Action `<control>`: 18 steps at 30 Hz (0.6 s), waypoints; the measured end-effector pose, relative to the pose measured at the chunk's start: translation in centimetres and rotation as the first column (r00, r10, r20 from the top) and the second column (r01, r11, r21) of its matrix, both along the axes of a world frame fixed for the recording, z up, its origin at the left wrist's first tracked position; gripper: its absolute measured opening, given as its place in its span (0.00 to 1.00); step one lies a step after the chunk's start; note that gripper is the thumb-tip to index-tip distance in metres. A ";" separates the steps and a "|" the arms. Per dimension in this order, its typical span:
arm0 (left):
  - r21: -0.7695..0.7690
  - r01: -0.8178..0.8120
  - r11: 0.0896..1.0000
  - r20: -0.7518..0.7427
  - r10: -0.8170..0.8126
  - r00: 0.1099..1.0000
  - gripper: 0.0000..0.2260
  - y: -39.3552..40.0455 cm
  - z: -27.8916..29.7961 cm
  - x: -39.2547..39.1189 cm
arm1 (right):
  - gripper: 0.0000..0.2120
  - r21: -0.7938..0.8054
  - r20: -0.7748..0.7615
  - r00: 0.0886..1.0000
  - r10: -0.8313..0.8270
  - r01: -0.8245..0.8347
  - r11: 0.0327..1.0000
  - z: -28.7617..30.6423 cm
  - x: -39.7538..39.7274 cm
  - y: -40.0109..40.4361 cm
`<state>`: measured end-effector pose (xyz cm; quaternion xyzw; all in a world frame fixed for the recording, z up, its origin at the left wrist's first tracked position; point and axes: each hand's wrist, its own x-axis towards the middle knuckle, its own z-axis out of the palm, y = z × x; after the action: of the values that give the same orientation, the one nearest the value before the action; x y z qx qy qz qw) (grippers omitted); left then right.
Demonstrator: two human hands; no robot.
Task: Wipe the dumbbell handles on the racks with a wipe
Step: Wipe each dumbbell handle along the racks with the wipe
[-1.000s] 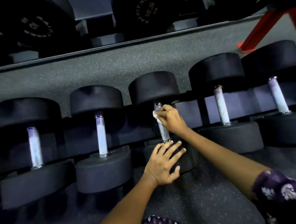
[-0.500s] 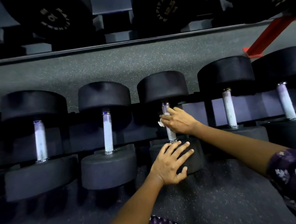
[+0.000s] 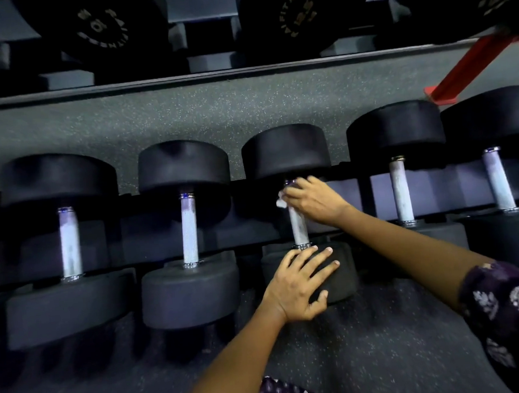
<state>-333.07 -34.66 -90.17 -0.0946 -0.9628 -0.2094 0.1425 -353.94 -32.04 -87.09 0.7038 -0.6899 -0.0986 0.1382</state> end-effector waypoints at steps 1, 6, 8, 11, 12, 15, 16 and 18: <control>0.003 -0.002 1.000 -0.005 0.002 1.000 0.23 0.0 0.0 0.0 | 0.16 0.030 0.024 0.999 -0.041 0.040 0.999 0.2 0.1 -0.1; 0.010 0.003 1.000 -0.005 -0.003 1.000 0.23 0.1 -0.1 0.2 | 0.11 0.279 0.181 0.983 0.011 -0.062 0.958 -0.4 1.2 1.2; 0.009 -0.003 1.000 -0.013 0.003 1.000 0.23 0.0 0.0 0.1 | 0.13 0.224 0.162 0.986 -0.029 -0.008 0.975 1.0 0.2 0.0; 0.006 -0.006 1.000 -0.023 0.006 1.000 0.23 0.0 -0.1 0.1 | 0.09 0.214 0.152 0.980 -0.130 0.096 0.972 1.6 0.6 -0.6; 0.002 -0.005 1.000 -0.023 0.005 1.000 0.24 0.0 -0.1 0.2 | 0.09 0.258 0.170 0.978 -0.119 0.072 0.963 1.2 1.0 -0.1; 0.003 0.003 1.000 -0.013 -0.003 1.000 0.24 0.1 -0.1 0.2 | 0.17 0.452 0.161 0.986 -0.039 -0.038 0.891 1.5 1.8 1.2; 0.002 0.002 1.000 -0.013 -0.002 1.000 0.24 0.1 -0.1 0.2 | 0.18 0.458 0.140 0.989 -0.040 -0.029 0.888 1.9 1.5 0.9; -0.006 -0.007 1.000 -0.031 0.007 0.999 0.24 0.0 -0.1 0.1 | 0.19 0.417 0.089 0.989 -0.121 0.073 0.906 2.8 1.1 -0.3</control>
<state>-332.97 -34.71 -90.31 -0.0949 -0.9614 -0.2045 0.1579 -352.86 -32.38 -84.31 0.6862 -0.6944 -0.2089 -0.0578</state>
